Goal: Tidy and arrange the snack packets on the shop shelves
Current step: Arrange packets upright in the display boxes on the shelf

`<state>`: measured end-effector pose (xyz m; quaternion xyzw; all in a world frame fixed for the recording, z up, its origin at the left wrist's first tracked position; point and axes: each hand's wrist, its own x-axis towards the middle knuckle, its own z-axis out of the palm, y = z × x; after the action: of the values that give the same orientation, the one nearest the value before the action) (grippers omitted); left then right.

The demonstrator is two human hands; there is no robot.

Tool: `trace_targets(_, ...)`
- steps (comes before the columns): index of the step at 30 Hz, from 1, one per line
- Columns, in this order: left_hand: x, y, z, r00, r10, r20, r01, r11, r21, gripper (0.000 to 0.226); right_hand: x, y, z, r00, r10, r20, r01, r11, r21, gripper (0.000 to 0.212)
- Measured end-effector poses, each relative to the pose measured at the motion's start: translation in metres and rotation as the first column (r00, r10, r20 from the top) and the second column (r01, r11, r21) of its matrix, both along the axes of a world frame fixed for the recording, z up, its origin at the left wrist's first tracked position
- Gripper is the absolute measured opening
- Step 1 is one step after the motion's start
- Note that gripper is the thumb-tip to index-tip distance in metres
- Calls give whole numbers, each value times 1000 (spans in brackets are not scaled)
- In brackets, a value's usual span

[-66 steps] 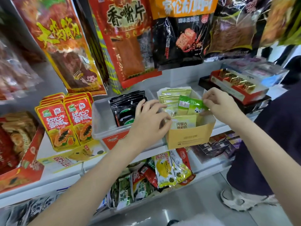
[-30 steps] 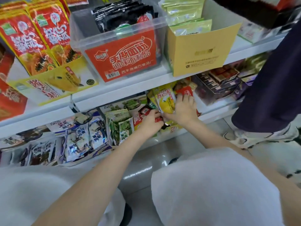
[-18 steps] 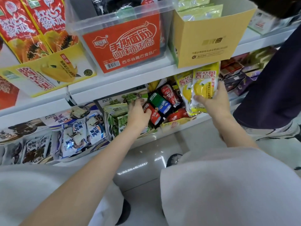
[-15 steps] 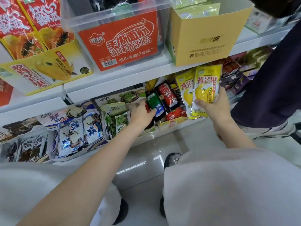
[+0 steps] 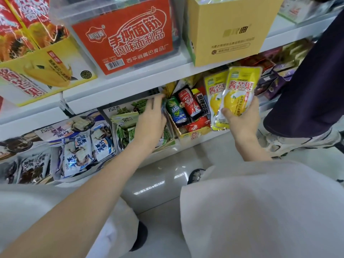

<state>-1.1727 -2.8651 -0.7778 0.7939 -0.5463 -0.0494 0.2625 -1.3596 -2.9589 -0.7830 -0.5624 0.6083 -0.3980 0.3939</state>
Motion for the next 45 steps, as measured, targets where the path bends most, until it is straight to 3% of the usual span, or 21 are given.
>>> trace_targets(4,-15,-20,-2,930,-289,226,246,948,199,78,-11,9,-5,999,-35,42,33,999,35,55)
trace_targets(6,-20,-37,-9,914,-344,213,268,909,319,57,-12,11,-5,999,-6,32,5,999,38,54)
trace_targets(9,-25,-54,-19,961,-257,100,209,916,342,31,-11,7,-3,999,42,11,-42,998,49,55)
trace_targets(13,-34,-62,-27,969,-230,86,171,885,433,72,-9,3,-9,1000,29,2,-29,997,69,56)
trace_targets(16,-38,-63,-31,953,-230,197,121,886,448,80,-9,3,-12,999,31,-34,-28,997,72,55)
trace_targets(20,-35,-56,-33,905,-223,361,88,930,356,61,-10,3,-14,996,55,-76,-49,996,74,56)
trace_targets(25,-28,-40,-10,941,-245,235,216,966,143,14,-12,4,-9,995,10,-102,-7,1000,29,54)
trace_targets(28,-16,-12,13,958,-186,219,197,980,-27,8,-5,7,-3,997,-4,-76,3,1000,-20,54)
trace_targets(32,0,35,42,966,-159,202,178,981,-82,5,29,8,-7,985,130,-115,-133,991,-15,58)
trace_targets(34,7,52,51,980,-131,151,142,988,-64,4,48,5,-16,943,255,-216,-260,965,4,66)
trace_targets(36,15,65,59,992,-100,79,104,994,-44,1,62,5,-23,812,343,-472,-368,929,42,78)
trace_targets(38,25,75,68,996,-78,36,78,997,-9,1,68,5,-23,677,305,-669,-396,918,18,84)
trace_targets(40,35,85,77,998,-64,22,64,998,21,2,69,10,-12,648,264,-715,-391,920,-15,77)
trace_targets(42,45,95,88,995,-99,30,98,994,46,4,63,19,6,665,308,-680,-436,900,-19,57)
trace_targets(45,55,103,112,972,-232,28,225,963,148,6,41,34,48,737,542,-404,-562,823,78,24)
